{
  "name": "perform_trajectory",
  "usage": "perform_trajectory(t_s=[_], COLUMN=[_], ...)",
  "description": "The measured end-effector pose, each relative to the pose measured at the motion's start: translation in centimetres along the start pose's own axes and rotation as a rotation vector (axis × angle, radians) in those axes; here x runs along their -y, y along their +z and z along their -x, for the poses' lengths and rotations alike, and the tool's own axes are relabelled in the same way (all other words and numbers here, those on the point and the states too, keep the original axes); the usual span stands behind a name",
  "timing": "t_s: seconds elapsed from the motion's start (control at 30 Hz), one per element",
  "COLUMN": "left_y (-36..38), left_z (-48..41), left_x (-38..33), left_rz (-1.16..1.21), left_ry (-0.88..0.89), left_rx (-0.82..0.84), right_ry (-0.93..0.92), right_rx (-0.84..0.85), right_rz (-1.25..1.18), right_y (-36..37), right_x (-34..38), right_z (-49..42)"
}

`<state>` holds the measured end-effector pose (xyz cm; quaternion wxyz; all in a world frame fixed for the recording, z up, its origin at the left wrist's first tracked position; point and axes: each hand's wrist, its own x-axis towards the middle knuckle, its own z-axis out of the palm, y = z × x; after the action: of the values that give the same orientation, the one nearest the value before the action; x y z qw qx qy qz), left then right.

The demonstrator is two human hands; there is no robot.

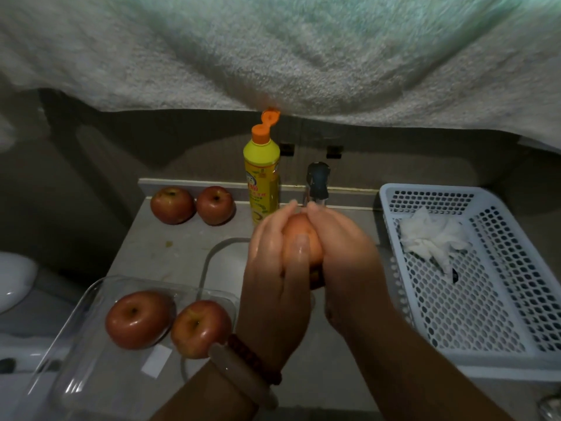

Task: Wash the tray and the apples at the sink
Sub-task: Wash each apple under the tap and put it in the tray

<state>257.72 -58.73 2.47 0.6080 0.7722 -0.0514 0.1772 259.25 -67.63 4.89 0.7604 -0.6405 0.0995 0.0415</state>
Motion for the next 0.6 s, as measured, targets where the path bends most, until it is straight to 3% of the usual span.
perform_trajectory(t_s=[0.1, 0.13, 0.17, 0.2, 0.23, 0.33, 0.37, 0.4, 0.43, 0.53, 0.6], left_y=[-0.7, -1.0, -1.3, -1.5, -1.6, -0.9, -0.7, -0.6, -0.7, -1.1, -1.9], left_z=[-1.3, -1.4, -1.5, -1.7, -1.3, -0.9, -0.9, -0.8, -0.9, -1.8, -1.9], left_x=[0.6, 0.6, 0.2, -0.7, 0.5, 0.4, -0.2, -0.2, 0.2, 0.0, -0.1], left_rz=[0.372, 0.388, 0.360, 0.311, 0.203, -0.014, -0.044, -0.110, -0.087, -0.237, -0.116], left_ry=[-0.336, -0.372, -0.277, -0.256, -0.147, -0.029, 0.014, 0.039, 0.019, 0.062, -0.064], left_rx=[0.192, 0.193, 0.208, 0.109, 0.116, -0.043, -0.052, -0.055, -0.058, -0.086, 0.082], right_ry=[-0.606, -0.721, -0.749, -0.695, -0.579, 0.025, 0.179, 0.221, 0.146, -0.389, -0.631], right_rx=[-0.065, -0.053, -0.041, -0.020, -0.021, 0.088, 0.127, 0.151, 0.157, -0.019, -0.067], right_rz=[0.477, 0.571, 0.573, 0.514, 0.406, -0.139, -0.272, -0.283, -0.189, 0.354, 0.573], right_y=[0.4, 0.4, 0.5, 0.7, 1.0, 1.2, 1.0, 0.9, 1.1, 1.6, 1.7], right_x=[-1.8, -2.5, -3.0, -2.9, -2.5, -1.2, -1.0, -0.9, -1.1, -2.1, -3.4], right_z=[1.3, 1.4, 1.4, 1.4, 1.3, 0.1, -0.4, -0.7, -0.7, 0.0, 0.2])
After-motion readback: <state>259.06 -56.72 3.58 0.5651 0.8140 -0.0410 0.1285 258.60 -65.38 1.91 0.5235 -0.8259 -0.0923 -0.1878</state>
